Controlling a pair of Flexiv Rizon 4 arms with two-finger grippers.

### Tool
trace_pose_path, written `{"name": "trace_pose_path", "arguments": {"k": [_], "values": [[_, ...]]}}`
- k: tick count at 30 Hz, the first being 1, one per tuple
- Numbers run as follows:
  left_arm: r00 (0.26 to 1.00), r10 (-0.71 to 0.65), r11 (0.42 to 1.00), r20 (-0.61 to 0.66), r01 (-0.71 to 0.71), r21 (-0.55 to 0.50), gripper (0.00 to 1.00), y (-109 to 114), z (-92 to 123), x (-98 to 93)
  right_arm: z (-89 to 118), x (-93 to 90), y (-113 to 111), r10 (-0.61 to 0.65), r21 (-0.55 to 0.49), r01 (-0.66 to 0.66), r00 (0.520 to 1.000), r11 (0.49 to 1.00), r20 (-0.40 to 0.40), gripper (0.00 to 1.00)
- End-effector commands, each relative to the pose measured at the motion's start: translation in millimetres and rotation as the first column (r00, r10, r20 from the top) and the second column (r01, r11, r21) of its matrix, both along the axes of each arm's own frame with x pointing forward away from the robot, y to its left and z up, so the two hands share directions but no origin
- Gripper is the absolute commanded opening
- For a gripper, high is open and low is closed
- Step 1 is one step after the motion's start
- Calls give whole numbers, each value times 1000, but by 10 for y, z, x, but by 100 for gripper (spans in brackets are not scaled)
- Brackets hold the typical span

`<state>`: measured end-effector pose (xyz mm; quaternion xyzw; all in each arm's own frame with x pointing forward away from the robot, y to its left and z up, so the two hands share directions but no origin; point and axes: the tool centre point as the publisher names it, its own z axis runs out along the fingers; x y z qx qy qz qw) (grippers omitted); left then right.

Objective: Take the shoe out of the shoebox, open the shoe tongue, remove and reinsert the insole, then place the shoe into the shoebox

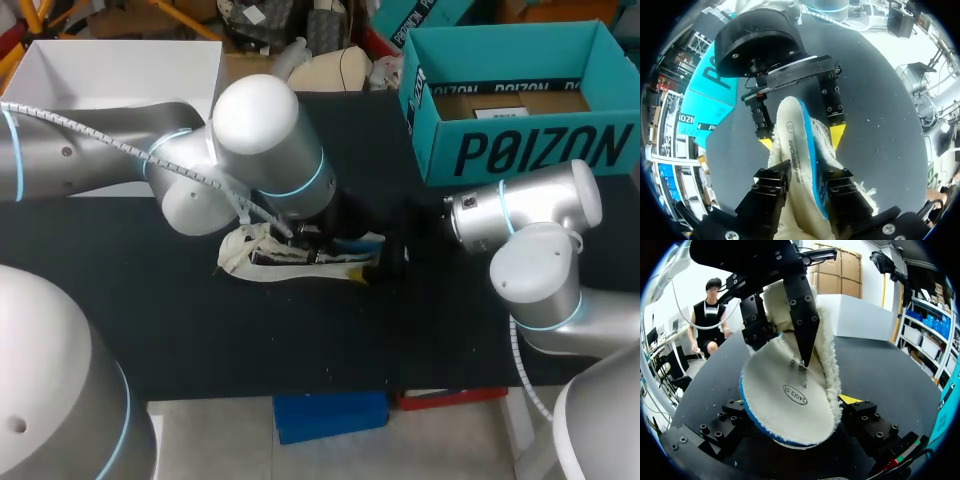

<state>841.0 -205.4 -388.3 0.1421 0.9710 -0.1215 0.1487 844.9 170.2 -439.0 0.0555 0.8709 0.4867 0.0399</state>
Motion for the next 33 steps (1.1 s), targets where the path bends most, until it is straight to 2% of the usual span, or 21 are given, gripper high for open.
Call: {"name": "trace_pose_path", "arguments": {"k": [1,5,6,7,14,21,27,33], "values": [[1000,-3,1000,0,3,-2,29,-98,-23,10,-27,7,8,-1,-1,1,1000,1000,-1,0],[1000,18,1000,-3,-18,-5,24,-122,-6,18,-27,7,8,-1,-1,1,1000,1000,-1,0],[1000,22,1000,-5,-22,-6,18,-124,-6,21,-27,7,8,-1,-1,1,1000,1000,-1,0],[1000,26,1000,-6,-26,-5,0,-125,-5,21,-27,7,8,-1,-1,1,1000,1000,-1,0],[1000,13,1000,-20,-13,-24,0,-36,79,-101,-27,7,8,-1,-1,1,1000,1000,-1,0],[999,-30,993,-30,26,-118,0,156,304,-301,-27,7,8,-1,-1,1,1000,1000,-1,0],[994,-86,960,-61,66,-273,0,153,711,-435,-27,7,8,-1,-1,1,1000,1000,-1,0],[981,-114,874,-156,24,-485,0,-13,1310,-583,-27,7,8,-1,-1,1,1000,1000,-1,0]]}}
